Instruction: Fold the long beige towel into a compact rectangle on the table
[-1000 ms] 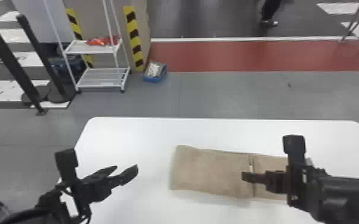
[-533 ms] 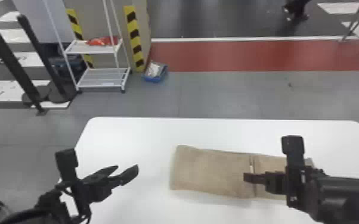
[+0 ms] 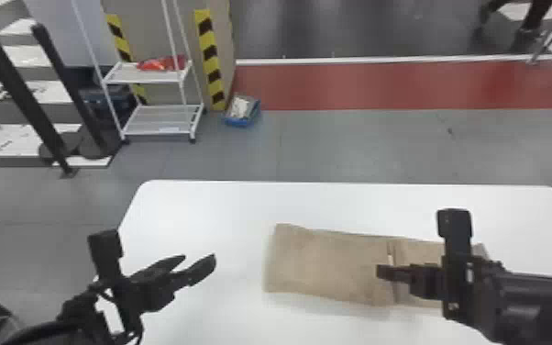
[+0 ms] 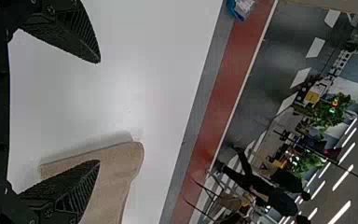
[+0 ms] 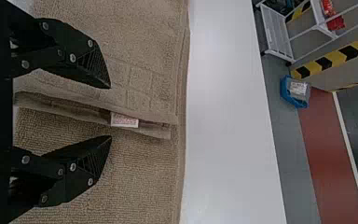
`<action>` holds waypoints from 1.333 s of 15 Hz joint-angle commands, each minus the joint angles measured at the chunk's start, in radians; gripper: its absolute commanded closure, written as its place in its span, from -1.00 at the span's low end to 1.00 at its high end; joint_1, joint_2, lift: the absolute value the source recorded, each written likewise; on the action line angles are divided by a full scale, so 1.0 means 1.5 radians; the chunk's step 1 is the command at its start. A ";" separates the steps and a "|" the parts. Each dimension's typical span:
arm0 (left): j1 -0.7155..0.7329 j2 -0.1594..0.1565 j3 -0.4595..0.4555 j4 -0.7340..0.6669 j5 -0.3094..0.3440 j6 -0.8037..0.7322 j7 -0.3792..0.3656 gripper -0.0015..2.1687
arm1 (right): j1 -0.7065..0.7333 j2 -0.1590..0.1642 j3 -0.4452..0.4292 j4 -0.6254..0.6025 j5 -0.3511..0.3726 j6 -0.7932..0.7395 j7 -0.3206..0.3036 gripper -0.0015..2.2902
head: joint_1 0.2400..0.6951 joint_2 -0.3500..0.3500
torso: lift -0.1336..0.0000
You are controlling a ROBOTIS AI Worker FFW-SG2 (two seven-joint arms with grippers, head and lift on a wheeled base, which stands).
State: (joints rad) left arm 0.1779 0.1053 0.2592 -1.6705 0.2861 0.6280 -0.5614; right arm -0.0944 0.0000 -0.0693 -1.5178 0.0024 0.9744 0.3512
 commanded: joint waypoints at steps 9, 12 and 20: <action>-0.005 0.008 -0.002 0.012 -0.001 -0.008 0.000 -0.87 | -0.035 0.001 0.004 0.050 0.009 -0.004 -0.002 -0.01 | 1.00 0.24 | 1.00; -0.008 0.008 -0.002 0.015 -0.001 -0.008 0.000 -0.87 | -0.035 0.001 -0.001 0.050 -0.005 -0.016 0.001 0.08 | 1.00 0.25 | 1.00; -0.014 0.014 0.003 0.024 0.002 -0.010 0.000 -0.87 | 0.008 0.001 -0.042 -0.049 -0.075 0.021 0.011 0.08 | 1.00 0.30 | 1.00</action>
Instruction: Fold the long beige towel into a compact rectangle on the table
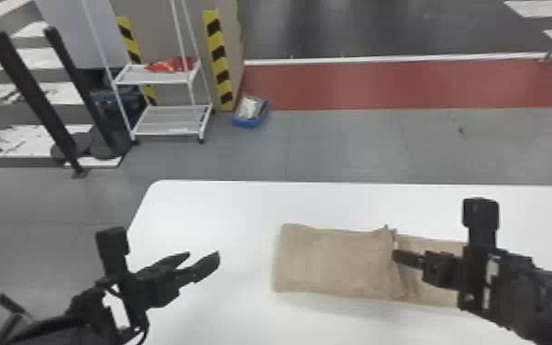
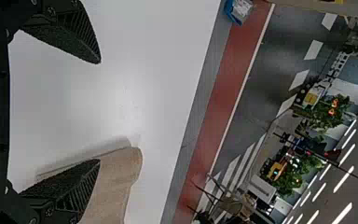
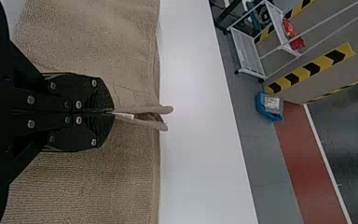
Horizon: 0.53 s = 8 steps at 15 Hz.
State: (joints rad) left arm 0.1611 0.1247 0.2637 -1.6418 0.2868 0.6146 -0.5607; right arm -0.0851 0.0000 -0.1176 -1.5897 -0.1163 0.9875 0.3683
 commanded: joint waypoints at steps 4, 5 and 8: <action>-0.005 0.002 -0.008 0.012 0.000 -0.003 0.000 -0.86 | -0.028 0.001 -0.024 0.088 0.012 -0.053 -0.003 0.08 | 1.00 0.26 | 1.00; -0.007 0.003 -0.008 0.015 -0.001 -0.003 0.000 -0.86 | -0.014 0.001 -0.026 0.057 0.002 -0.043 0.000 0.08 | 1.00 0.23 | 1.00; -0.006 0.003 -0.002 0.017 0.000 -0.005 -0.006 -0.86 | 0.052 0.001 -0.048 -0.064 -0.032 0.006 0.000 0.08 | 1.00 0.22 | 1.00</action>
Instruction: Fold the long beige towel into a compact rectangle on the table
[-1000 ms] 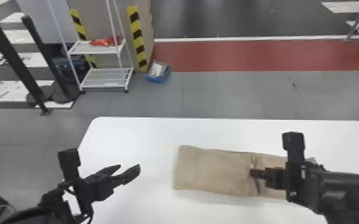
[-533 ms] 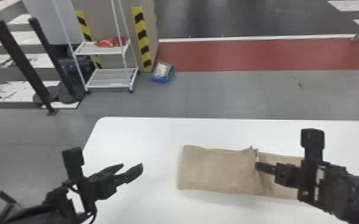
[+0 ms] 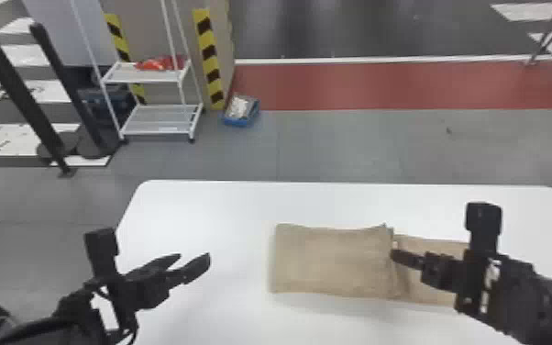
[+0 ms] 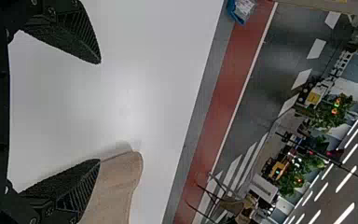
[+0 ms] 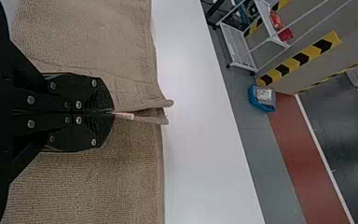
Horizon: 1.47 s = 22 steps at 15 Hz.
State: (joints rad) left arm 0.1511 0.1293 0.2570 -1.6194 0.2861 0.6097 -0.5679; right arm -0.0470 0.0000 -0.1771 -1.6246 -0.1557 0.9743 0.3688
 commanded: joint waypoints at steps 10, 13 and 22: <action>0.000 0.000 -0.011 0.007 -0.001 -0.010 0.000 -0.86 | 0.068 0.001 -0.029 -0.122 -0.046 0.025 0.003 0.08 | 1.00 0.17 | 1.00; 0.006 -0.002 -0.016 0.007 -0.001 -0.010 -0.001 -0.86 | 0.019 0.001 -0.053 -0.001 -0.028 -0.032 0.004 0.08 | 1.00 0.14 | 1.00; 0.013 -0.002 -0.015 0.002 -0.001 -0.008 -0.001 -0.86 | 0.097 0.001 -0.032 -0.246 -0.099 0.068 0.004 0.08 | 1.00 0.23 | 1.00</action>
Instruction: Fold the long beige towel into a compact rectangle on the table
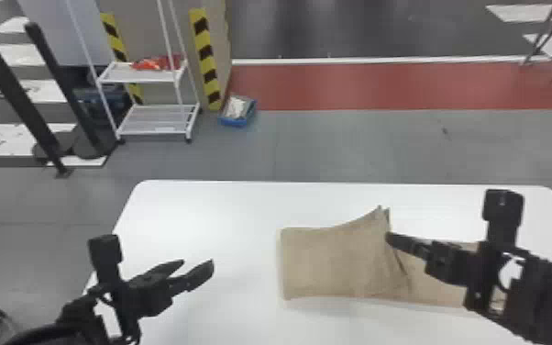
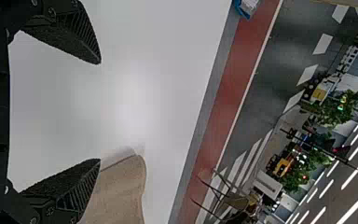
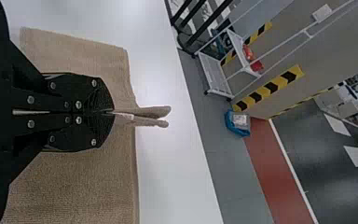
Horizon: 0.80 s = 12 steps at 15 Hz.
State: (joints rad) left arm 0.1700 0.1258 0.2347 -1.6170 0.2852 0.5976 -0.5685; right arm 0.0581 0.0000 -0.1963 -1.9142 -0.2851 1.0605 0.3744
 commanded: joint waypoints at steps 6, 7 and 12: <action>0.006 0.000 -0.002 0.000 0.000 -0.002 -0.001 -0.86 | -0.003 0.001 -0.060 0.094 0.005 -0.073 0.001 0.08 | 1.00 0.10 | 1.00; 0.006 0.001 -0.002 0.000 0.000 -0.002 -0.001 -0.86 | -0.010 0.001 -0.060 0.106 0.008 -0.073 0.000 0.08 | 1.00 0.07 | 1.00; 0.008 0.000 -0.009 -0.002 0.000 -0.002 -0.002 -0.85 | 0.003 0.001 -0.023 -0.048 -0.063 0.035 0.016 0.08 | 1.00 0.11 | 1.00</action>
State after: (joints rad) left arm 0.1811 0.1258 0.2247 -1.6186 0.2853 0.5945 -0.5711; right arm 0.0446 0.0000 -0.2315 -1.8690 -0.3119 1.0622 0.3979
